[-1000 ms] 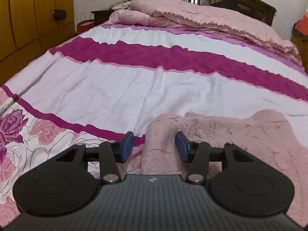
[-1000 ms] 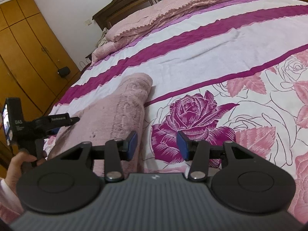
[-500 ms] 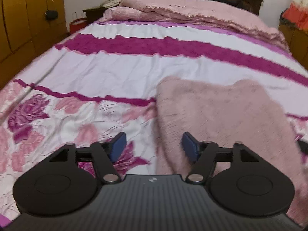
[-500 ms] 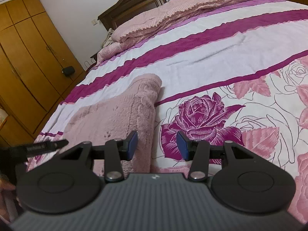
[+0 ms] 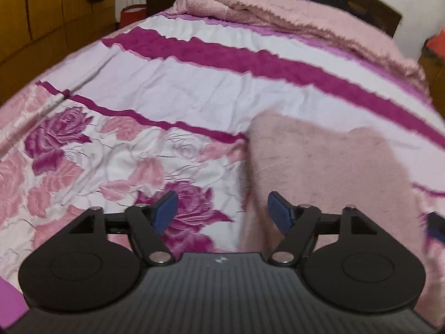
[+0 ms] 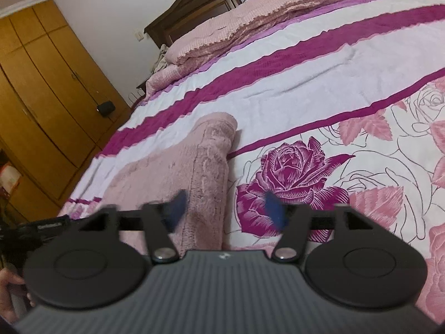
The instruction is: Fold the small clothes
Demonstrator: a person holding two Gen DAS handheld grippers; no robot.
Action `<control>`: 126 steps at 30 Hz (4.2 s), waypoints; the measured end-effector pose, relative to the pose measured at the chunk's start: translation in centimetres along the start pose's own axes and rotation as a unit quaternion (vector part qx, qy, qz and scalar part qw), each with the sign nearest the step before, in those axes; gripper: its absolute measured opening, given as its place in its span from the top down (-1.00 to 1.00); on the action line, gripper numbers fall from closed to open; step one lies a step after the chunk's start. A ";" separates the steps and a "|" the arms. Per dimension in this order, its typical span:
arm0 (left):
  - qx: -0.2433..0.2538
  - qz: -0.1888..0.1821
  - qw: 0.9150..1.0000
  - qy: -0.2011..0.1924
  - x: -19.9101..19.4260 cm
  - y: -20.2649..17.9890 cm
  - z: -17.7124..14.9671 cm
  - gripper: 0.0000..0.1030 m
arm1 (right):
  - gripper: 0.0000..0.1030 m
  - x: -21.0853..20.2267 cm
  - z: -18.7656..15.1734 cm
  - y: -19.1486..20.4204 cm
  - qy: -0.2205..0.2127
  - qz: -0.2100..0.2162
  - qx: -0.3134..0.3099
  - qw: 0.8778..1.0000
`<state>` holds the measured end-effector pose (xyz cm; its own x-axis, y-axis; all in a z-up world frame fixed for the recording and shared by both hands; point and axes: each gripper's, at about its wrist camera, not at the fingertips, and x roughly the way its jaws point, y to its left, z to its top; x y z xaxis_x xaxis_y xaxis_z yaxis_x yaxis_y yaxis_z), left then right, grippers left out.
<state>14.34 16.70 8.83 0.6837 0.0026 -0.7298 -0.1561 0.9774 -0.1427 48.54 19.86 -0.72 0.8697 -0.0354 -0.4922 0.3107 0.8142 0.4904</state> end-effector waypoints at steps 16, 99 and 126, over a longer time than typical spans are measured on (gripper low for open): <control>0.000 -0.072 0.996 0.057 3.7 -2.3 -1.1 -0.83 | -0.52 3.8 0.0 0.0 0.074 0.069 0.012 0.995; 0.126 -0.095 0.985 0.070 -9.6 -17.8 -15.2 -0.82 | -0.40 -15.3 -4.6 -4.4 0.036 -0.097 -0.049 0.993; 0.153 -0.073 0.983 0.065 -9.9 -20.8 -20.7 -1.00 | -0.65 -16.6 -10.4 -3.1 0.037 -0.139 -0.105 0.984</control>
<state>-3.91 -8.00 5.21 0.5832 -0.1494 -0.7984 0.1718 0.9834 -0.0585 29.12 23.97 -1.57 0.7295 -0.2373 -0.6415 0.4397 0.8811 0.1740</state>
